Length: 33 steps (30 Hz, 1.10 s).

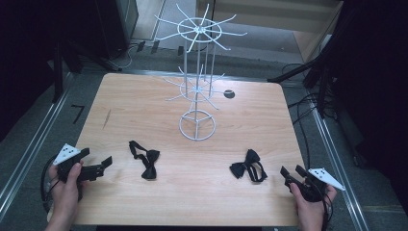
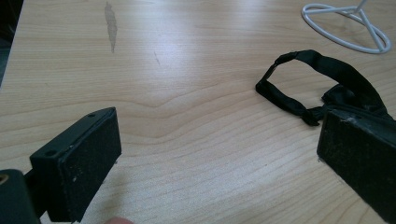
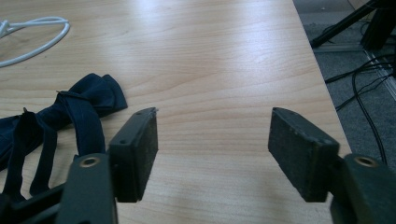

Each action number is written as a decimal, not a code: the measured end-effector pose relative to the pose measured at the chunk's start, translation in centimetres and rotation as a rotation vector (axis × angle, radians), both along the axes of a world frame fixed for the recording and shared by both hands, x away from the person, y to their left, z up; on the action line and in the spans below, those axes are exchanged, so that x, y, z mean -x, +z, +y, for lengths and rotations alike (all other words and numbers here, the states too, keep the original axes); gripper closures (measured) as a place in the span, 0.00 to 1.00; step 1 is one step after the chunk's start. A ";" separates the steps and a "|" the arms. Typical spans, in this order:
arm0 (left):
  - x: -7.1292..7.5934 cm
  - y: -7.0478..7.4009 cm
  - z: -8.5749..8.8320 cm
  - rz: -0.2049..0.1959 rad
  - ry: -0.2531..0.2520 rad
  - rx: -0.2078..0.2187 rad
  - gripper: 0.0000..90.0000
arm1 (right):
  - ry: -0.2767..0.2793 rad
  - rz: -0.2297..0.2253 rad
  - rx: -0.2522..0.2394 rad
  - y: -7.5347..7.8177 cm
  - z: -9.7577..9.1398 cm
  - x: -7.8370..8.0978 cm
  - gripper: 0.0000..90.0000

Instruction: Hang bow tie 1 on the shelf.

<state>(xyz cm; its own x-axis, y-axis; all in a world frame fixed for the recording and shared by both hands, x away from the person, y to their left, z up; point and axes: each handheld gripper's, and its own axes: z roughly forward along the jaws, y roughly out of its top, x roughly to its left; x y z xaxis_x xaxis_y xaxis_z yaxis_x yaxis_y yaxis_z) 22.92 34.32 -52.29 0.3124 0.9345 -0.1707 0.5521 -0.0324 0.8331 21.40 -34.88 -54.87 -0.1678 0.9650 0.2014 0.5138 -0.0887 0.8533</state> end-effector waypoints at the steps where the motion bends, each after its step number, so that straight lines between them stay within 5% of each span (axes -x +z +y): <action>1: 0.0 0.0 0.0 0.001 0.001 0.001 0.00 | 0.013 -0.002 -0.003 0.0 0.1 0.0 0.47; 7: 0.0 0.0 0.0 0.000 -0.006 0.002 0.00 | 0.075 -0.011 -0.031 0.5 0.9 -0.1 0.54; 16: 0.0 0.0 0.0 0.005 -0.007 0.000 0.00 | 0.095 -0.020 -0.015 0.7 2.1 -0.2 0.55; 33: 0.0 0.0 -0.1 0.004 -0.010 -0.003 0.00 | 0.161 0.020 -0.038 0.6 3.6 -0.4 0.57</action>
